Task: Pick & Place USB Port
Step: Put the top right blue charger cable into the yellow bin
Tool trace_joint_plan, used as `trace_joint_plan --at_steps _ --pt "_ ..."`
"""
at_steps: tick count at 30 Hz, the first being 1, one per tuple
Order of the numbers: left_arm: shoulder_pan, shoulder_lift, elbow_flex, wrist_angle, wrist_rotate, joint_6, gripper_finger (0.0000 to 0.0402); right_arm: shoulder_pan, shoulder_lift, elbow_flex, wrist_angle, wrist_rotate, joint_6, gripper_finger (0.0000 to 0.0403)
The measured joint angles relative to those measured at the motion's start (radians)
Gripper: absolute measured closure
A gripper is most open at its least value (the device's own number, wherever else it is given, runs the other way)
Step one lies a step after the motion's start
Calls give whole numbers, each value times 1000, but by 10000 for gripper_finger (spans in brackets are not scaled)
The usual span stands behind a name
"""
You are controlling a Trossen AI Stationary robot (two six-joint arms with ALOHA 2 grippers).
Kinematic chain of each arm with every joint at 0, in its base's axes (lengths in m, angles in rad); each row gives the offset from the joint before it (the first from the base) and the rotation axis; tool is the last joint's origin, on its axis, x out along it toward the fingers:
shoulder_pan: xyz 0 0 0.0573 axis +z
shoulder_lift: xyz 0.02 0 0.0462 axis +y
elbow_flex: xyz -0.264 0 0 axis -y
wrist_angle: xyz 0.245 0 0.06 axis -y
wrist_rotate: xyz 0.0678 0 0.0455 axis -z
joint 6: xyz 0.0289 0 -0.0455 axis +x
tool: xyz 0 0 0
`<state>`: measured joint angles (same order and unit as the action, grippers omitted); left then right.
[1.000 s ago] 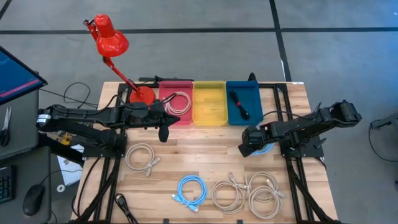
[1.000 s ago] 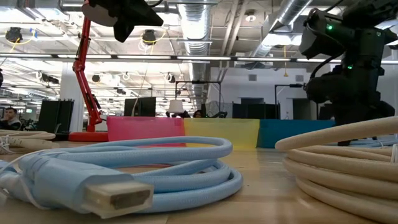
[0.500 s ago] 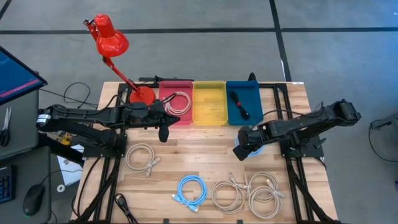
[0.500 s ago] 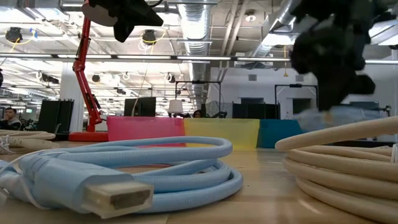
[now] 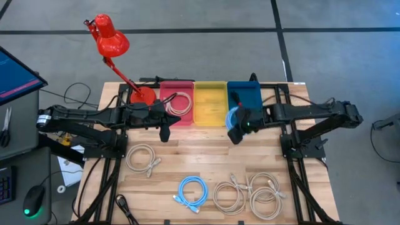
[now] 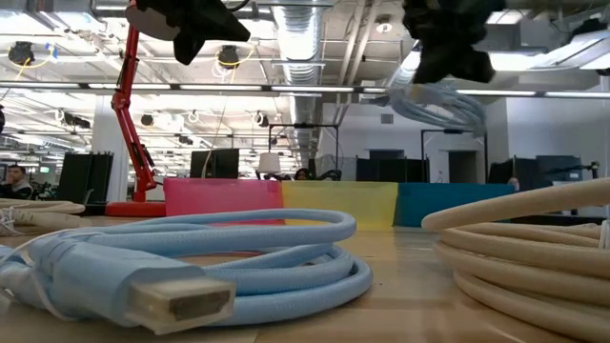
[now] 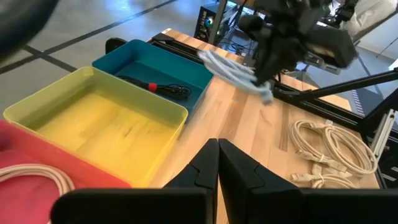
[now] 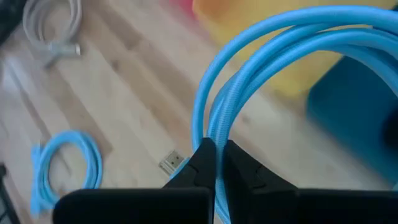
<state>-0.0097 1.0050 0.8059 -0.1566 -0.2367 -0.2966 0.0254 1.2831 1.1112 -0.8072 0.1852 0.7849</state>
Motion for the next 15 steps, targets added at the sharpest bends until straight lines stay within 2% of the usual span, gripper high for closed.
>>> trace_joint_plan --at_steps 7,11,15 --pt "0 0 0 0 -2 0 392 -134 9 49 62 -1 -136 403" --pt "0 0 0 0 -2 0 392 -187 64 97 67 -34 -203 403" --pt "0 0 0 0 -3 0 392 -216 171 180 79 -70 -298 403"
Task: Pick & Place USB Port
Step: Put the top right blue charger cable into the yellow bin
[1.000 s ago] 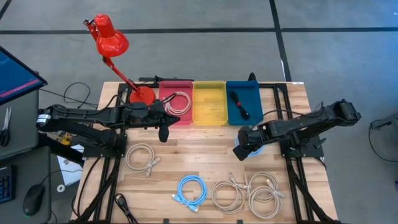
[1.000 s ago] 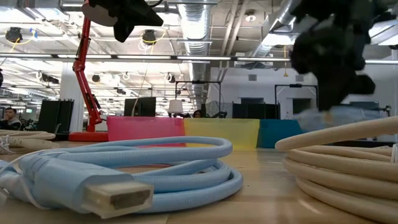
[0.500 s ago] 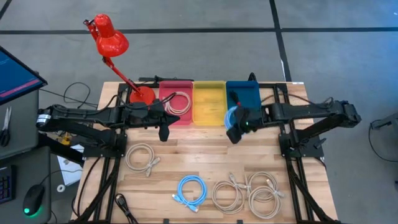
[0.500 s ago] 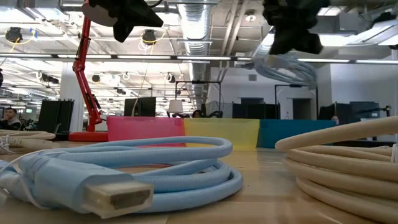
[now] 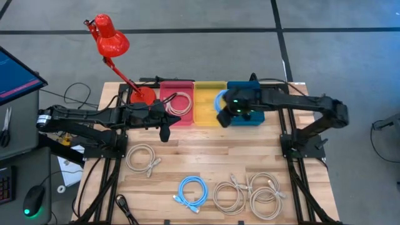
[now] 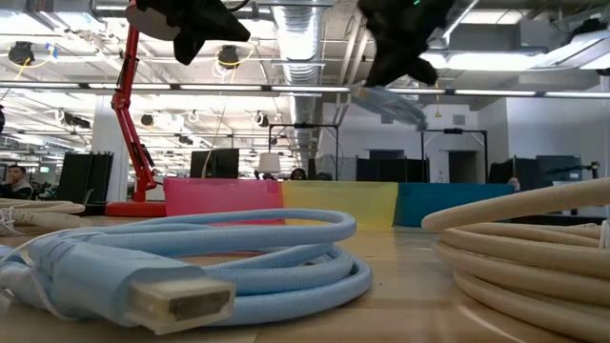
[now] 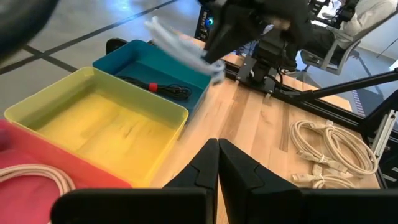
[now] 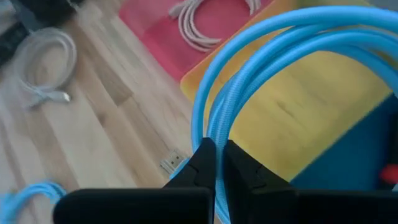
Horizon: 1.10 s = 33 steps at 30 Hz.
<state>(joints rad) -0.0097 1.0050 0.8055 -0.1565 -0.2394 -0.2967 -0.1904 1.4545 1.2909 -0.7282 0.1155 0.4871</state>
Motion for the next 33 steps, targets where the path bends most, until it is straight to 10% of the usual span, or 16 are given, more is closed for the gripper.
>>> trace_joint_plan --at_steps 15,33 --pt "0 0 0 0 0 0 392 -131 421 313 -7 -121 -241 403" --pt "0 0 0 0 -4 0 392 -219 632 345 6 -146 -296 403"
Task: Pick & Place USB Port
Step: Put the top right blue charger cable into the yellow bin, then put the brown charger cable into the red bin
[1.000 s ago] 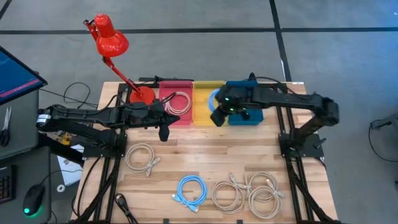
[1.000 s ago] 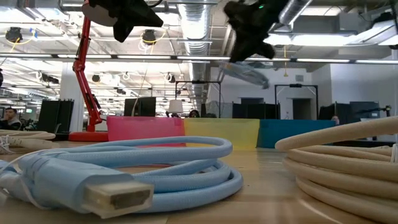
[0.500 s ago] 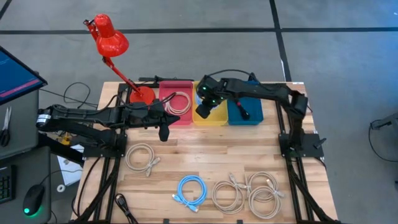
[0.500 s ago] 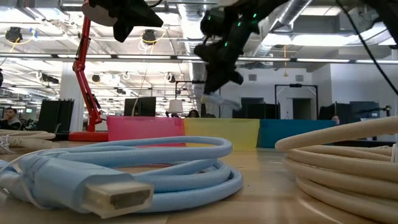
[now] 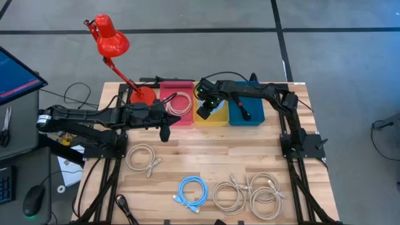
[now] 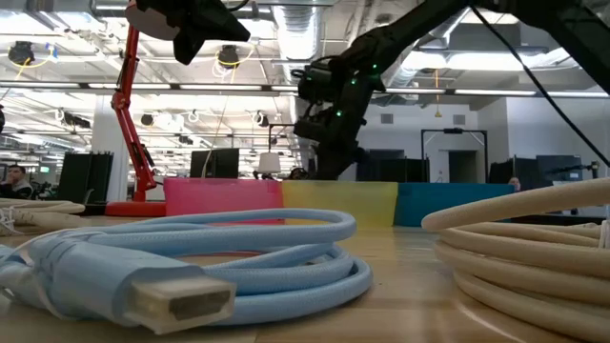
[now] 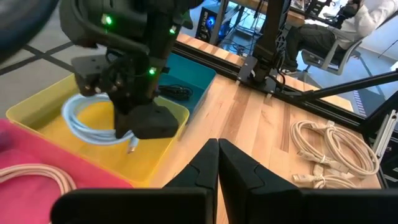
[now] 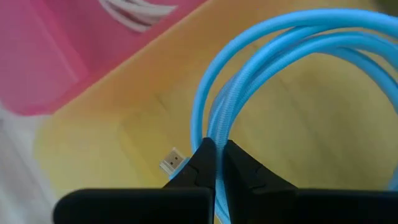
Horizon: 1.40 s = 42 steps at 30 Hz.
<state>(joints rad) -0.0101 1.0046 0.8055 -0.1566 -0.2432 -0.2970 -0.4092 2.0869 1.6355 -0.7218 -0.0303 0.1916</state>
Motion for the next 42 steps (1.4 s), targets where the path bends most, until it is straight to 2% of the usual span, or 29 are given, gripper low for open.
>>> trace_joint_plan --at_steps 9,18,22,31,42 --pt "0 0 0 0 0 0 392 3 12 2 46 0 -8 401" --pt "0 0 0 0 0 0 392 10 12 2 43 0 -8 342" --pt "0 0 0 0 0 0 392 9 1 2 31 -6 -8 333" --pt "0 0 0 0 0 0 392 29 -200 2 -90 -203 -18 338" --pt "0 0 0 0 0 0 392 147 -488 2 -339 -208 -94 338"
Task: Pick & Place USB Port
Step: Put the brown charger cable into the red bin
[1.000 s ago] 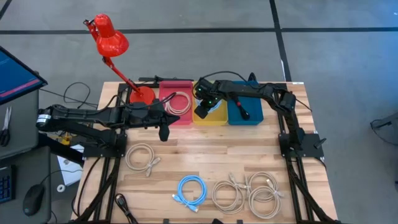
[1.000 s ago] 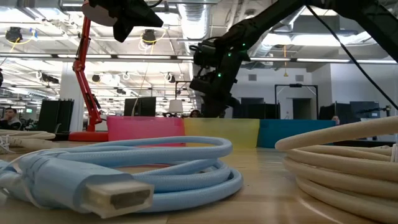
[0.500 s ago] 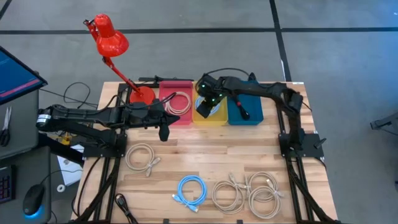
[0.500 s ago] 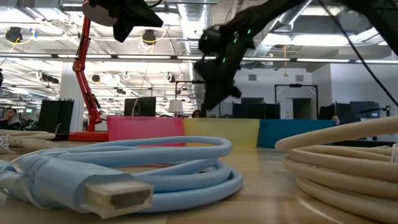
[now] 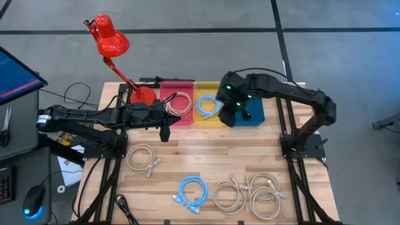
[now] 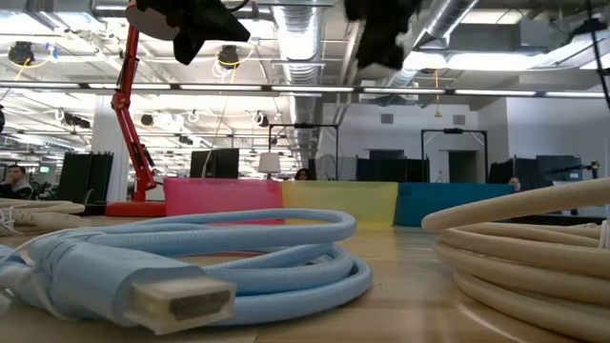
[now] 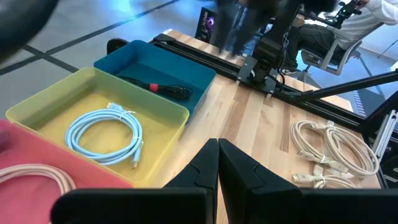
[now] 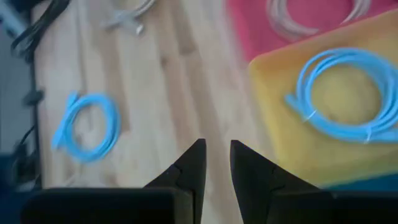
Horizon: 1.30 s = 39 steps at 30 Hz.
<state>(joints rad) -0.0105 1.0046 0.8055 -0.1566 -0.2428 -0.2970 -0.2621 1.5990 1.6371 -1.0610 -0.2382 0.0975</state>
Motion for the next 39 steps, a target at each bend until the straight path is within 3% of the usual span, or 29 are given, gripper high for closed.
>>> trace_joint_plan --at_steps 11,19,25,32,39 --pt "0 0 0 0 0 0 392 188 -155 0 -334 9 160 338" --pt "0 0 0 0 0 0 392 360 -169 -6 -509 177 333 338" --pt "0 0 0 0 1 0 392 480 -185 -119 -493 236 426 338" --pt "0 0 0 0 1 4 392 568 -290 -369 -387 237 644 357" --pt "0 0 0 0 1 4 392 664 -434 -587 -177 118 886 386"
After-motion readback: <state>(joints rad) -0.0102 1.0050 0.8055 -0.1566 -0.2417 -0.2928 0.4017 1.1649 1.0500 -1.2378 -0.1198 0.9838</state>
